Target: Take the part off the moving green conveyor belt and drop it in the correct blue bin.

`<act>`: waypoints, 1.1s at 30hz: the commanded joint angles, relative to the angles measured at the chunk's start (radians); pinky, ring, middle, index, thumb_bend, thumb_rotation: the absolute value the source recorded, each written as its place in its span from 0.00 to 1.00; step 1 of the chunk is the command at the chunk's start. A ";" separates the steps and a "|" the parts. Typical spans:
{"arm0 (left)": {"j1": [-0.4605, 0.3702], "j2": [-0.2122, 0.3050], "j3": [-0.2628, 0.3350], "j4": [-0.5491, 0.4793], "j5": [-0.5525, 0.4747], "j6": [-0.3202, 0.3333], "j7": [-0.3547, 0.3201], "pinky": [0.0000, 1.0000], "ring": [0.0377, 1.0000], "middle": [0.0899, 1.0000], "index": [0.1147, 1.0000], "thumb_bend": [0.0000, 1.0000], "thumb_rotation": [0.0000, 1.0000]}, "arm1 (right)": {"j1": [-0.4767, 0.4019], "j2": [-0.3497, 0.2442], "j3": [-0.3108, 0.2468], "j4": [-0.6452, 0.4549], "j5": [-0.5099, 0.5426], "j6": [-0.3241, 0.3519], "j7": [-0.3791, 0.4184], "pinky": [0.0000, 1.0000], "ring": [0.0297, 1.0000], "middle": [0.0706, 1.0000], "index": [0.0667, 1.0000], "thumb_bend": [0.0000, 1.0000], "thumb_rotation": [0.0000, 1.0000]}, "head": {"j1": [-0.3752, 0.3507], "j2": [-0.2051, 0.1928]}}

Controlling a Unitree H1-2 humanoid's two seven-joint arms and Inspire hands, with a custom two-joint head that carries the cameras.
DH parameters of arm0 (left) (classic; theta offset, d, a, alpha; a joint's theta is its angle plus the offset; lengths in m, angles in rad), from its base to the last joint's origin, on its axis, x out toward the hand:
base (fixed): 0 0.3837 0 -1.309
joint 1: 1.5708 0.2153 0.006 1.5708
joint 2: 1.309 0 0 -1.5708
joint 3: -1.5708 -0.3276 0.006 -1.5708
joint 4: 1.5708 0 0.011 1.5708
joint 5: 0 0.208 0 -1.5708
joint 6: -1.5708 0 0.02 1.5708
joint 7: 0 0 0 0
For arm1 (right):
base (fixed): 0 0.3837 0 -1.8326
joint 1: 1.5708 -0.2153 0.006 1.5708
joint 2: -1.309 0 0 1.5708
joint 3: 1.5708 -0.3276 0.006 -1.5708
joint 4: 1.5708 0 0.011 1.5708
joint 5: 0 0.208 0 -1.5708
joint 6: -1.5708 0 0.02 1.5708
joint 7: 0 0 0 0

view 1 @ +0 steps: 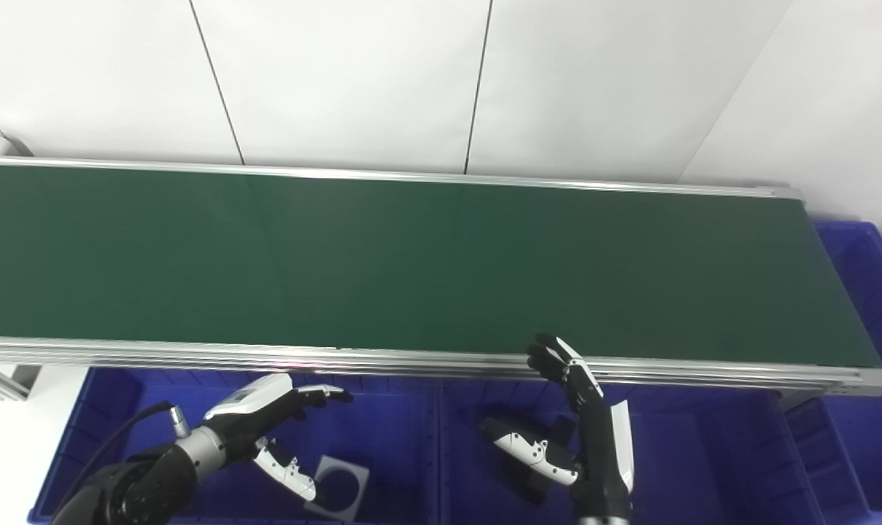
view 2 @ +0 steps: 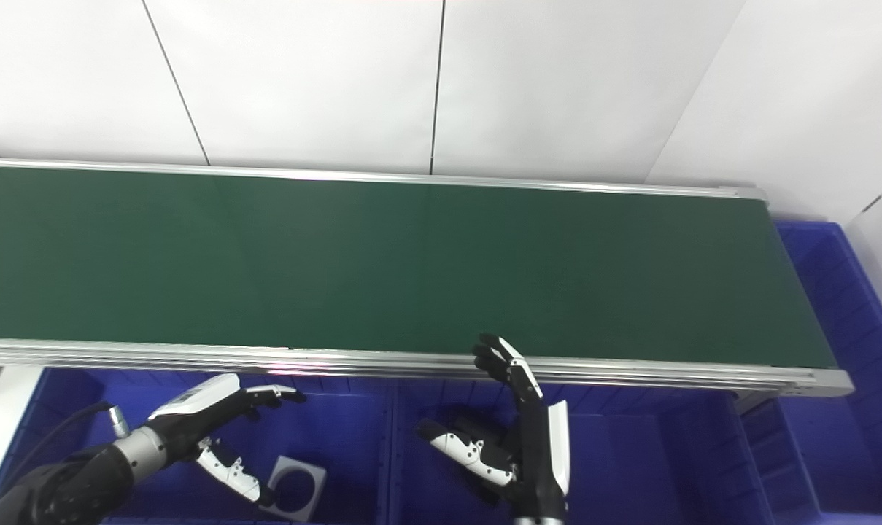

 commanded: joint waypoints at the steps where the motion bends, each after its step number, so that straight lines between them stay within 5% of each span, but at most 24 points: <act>1: -0.021 0.027 0.017 -0.033 -0.096 -0.052 -0.029 0.81 0.91 0.93 0.88 0.94 0.33 | 0.001 0.015 -0.001 -0.015 0.000 -0.041 0.002 0.76 0.73 0.75 0.80 0.81 0.32 | 0.001 0.001; 8: 0.031 0.008 0.094 -0.064 -0.481 -0.164 -0.111 0.87 0.90 0.90 0.84 0.99 0.28 | 0.004 0.015 0.005 -0.019 -0.008 -0.038 0.006 0.72 0.74 0.75 0.80 0.81 0.33 | -0.027 0.001; 14: 0.086 -0.094 0.143 -0.080 -0.684 -0.204 -0.086 0.80 0.85 0.86 0.83 0.96 0.25 | 0.005 0.007 0.011 -0.018 -0.007 -0.031 0.026 0.64 0.74 0.76 0.80 0.80 0.34 | -0.052 -0.007; 18: 0.124 -0.173 0.177 -0.029 -0.697 -0.239 -0.033 0.84 0.88 0.89 0.87 0.93 0.27 | 0.016 0.008 0.010 -0.033 0.003 -0.013 0.044 0.59 0.73 0.77 0.80 0.83 0.36 | -0.058 -0.005; 21: 0.148 -0.208 0.208 0.000 -0.687 -0.248 0.008 0.87 0.90 0.92 0.90 0.93 0.27 | 0.020 0.004 0.009 -0.038 -0.008 -0.001 0.056 0.65 0.73 0.76 0.80 0.83 0.37 | -0.053 -0.005; 29: 0.181 -0.256 0.248 0.027 -0.619 -0.255 0.108 0.88 0.89 0.92 0.89 0.90 0.24 | 0.018 -0.012 0.004 -0.040 -0.026 0.019 0.086 0.59 0.72 0.76 0.81 0.84 0.36 | -0.045 -0.012; 33: 0.185 -0.267 0.252 0.034 -0.587 -0.264 0.143 0.88 0.90 0.92 0.89 0.90 0.25 | 0.021 -0.010 0.004 -0.041 -0.009 0.020 0.090 0.64 0.72 0.76 0.81 0.84 0.34 | -0.044 -0.013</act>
